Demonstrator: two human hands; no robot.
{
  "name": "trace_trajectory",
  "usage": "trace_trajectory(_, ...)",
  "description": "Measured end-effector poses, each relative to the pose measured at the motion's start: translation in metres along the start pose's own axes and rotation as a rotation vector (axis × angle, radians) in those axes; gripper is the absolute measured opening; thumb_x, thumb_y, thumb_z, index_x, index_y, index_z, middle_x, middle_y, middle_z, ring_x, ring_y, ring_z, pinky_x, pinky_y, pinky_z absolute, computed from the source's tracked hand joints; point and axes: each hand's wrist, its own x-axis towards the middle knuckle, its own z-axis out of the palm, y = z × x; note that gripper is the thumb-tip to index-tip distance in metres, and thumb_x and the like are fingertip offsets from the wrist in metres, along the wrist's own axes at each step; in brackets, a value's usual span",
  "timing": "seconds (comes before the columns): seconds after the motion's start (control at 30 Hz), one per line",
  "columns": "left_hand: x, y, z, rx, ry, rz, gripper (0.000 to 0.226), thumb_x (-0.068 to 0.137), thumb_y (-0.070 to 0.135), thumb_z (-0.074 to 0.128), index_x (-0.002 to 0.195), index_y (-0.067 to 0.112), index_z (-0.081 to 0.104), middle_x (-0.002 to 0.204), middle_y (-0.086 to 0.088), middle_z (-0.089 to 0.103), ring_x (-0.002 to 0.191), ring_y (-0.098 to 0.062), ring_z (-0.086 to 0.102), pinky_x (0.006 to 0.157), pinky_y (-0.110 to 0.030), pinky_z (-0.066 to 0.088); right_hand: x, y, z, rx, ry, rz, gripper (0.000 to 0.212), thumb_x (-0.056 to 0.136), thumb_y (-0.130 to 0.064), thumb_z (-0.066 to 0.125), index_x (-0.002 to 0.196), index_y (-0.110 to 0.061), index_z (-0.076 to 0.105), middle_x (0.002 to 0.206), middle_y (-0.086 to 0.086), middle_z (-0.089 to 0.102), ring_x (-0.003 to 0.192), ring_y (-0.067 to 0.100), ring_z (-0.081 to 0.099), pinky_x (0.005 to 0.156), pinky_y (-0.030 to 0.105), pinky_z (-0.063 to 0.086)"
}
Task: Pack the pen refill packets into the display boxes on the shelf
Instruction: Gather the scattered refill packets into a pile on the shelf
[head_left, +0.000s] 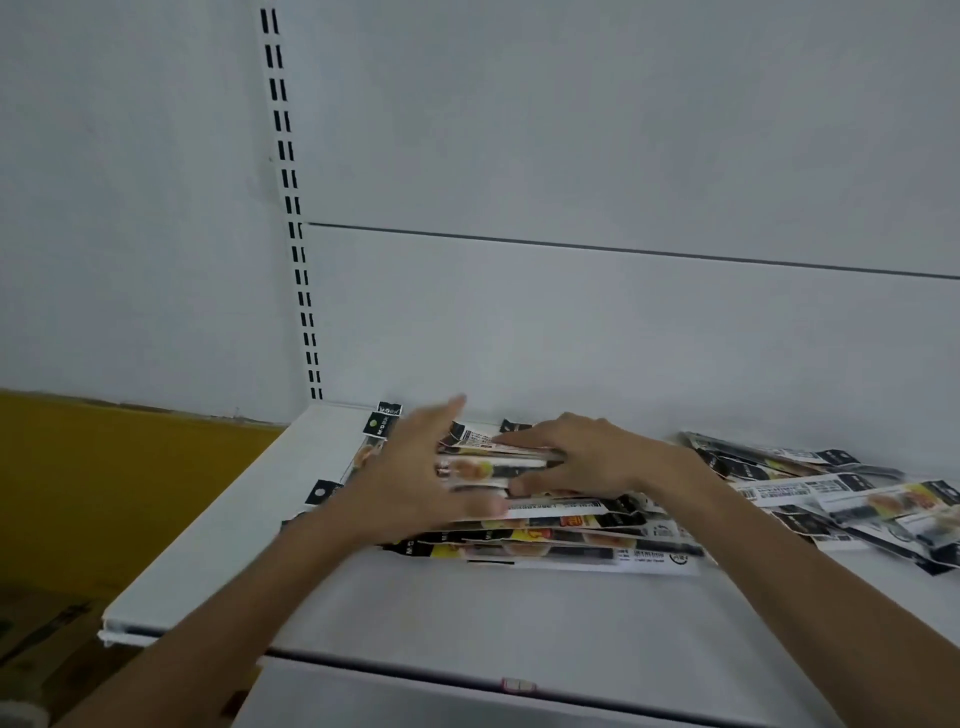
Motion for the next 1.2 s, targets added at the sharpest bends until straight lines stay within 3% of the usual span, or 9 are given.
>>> trace_trajectory(0.1, 0.005, -0.022, -0.031, 0.145, 0.367, -0.02, 0.057, 0.08, 0.038, 0.066, 0.13, 0.025, 0.044, 0.131, 0.007, 0.044, 0.12, -0.011, 0.037, 0.101, -0.031, 0.03, 0.0, 0.003, -0.001, -0.164, 0.013, 0.016, 0.068, 0.083, -0.069, 0.039, 0.144, -0.04, 0.023, 0.152, -0.002, 0.029, 0.137, 0.023, 0.026, 0.107, 0.05, 0.027)
trace_trajectory(0.17, 0.01, -0.045, -0.042, 0.245, 0.367, -0.219, 0.037, 0.086, 0.025, 0.06, 0.12, 0.016, 0.052, 0.122, -0.006, 0.056, 0.105, -0.018, 0.049, 0.091, -0.032, 0.038, -0.003, -0.004, -0.001, -0.182, 0.026, 0.027, 0.073, 0.083, -0.071, 0.034, 0.146, -0.038, 0.017, 0.157, -0.002, 0.015, 0.143, 0.019, 0.012, 0.113, 0.051, 0.015)
trace_trajectory(0.3, 0.012, -0.067, -0.039, 0.374, 0.149, -0.466, 0.051, 0.085, 0.046, 0.057, 0.117, 0.006, 0.055, 0.115, -0.01, 0.062, 0.103, -0.022, 0.057, 0.081, -0.027, 0.042, -0.013, -0.03, 0.001, -0.103, 0.034, -0.071, 0.088, 0.072, -0.079, 0.033, 0.147, -0.039, 0.009, 0.158, -0.007, 0.005, 0.144, 0.013, 0.003, 0.117, 0.049, 0.005)
trace_trajectory(0.63, 0.015, -0.067, -0.056, 0.331, 0.378, -0.452, 0.033, 0.093, 0.029, 0.05, 0.097, 0.001, 0.067, 0.07, -0.005, 0.06, 0.053, -0.011, 0.046, 0.048, -0.019, 0.029, -0.014, -0.03, 0.022, -0.171, 0.225, -0.211, 0.063, 0.085, -0.061, 0.047, 0.142, -0.035, 0.032, 0.152, -0.01, 0.028, 0.137, 0.009, 0.027, 0.107, 0.029, 0.024)
trace_trajectory(0.77, 0.006, -0.039, -0.065, 0.244, 0.645, -0.198, 0.029, 0.094, 0.025, 0.049, 0.109, 0.005, 0.062, 0.094, -0.012, 0.061, 0.065, -0.015, 0.047, 0.052, -0.018, 0.028, -0.015, -0.031, 0.023, -0.153, 0.267, -0.201, 0.078, 0.076, -0.072, 0.047, 0.139, -0.029, 0.036, 0.147, -0.009, 0.035, 0.132, 0.011, 0.035, 0.107, 0.032, 0.028)
trace_trajectory(0.9, 0.0, -0.009, -0.031, 0.265, 0.436, 0.175, 0.021, 0.092, 0.031, 0.051, 0.106, 0.027, 0.065, 0.092, 0.003, 0.054, 0.074, -0.001, 0.045, 0.061, -0.014, 0.031, -0.029, -0.022, 0.01, -0.071, 0.311, -0.056, 0.092, 0.069, -0.083, 0.038, 0.139, -0.023, 0.038, 0.147, -0.004, 0.038, 0.132, 0.014, 0.036, 0.111, 0.035, 0.025)
trace_trajectory(1.0, -0.004, -0.006, -0.002, 0.259, 0.254, 0.324, 0.034, 0.088, 0.042, 0.038, 0.106, 0.031, 0.064, 0.094, 0.007, 0.057, 0.085, -0.007, 0.047, 0.071, -0.017, 0.037, -0.051, 0.005, -0.005, 0.078, 0.448, 0.095, 0.062, 0.088, -0.058, 0.03, 0.112, -0.01, 0.06, 0.118, 0.007, 0.06, 0.106, 0.023, 0.054, 0.083, 0.028, 0.039)
trace_trajectory(1.1, -0.008, -0.012, 0.019, 0.434, 0.174, 0.431, 0.04, 0.085, 0.029, 0.034, 0.115, 0.02, 0.059, 0.113, -0.003, 0.058, 0.105, -0.011, 0.043, 0.086, -0.03, 0.041, -0.072, 0.046, -0.013, 0.091, 0.491, 0.276, 0.026, 0.093, -0.022, 0.046, 0.113, -0.014, 0.06, 0.128, 0.003, 0.057, 0.116, 0.021, 0.051, 0.097, 0.033, 0.04)
trace_trajectory(1.2, -0.017, -0.009, 0.036, 0.591, 0.08, 0.508, 0.053, 0.091, 0.047, 0.029, 0.132, 0.017, 0.045, 0.141, -0.01, 0.043, 0.132, -0.02, 0.026, 0.107, -0.037, 0.018, -0.097, 0.071, -0.014, 0.193, 0.326, 0.399, 0.039, 0.089, -0.018, 0.056, 0.128, -0.019, 0.052, 0.139, 0.0, 0.047, 0.117, 0.017, 0.048, 0.098, 0.028, 0.036)
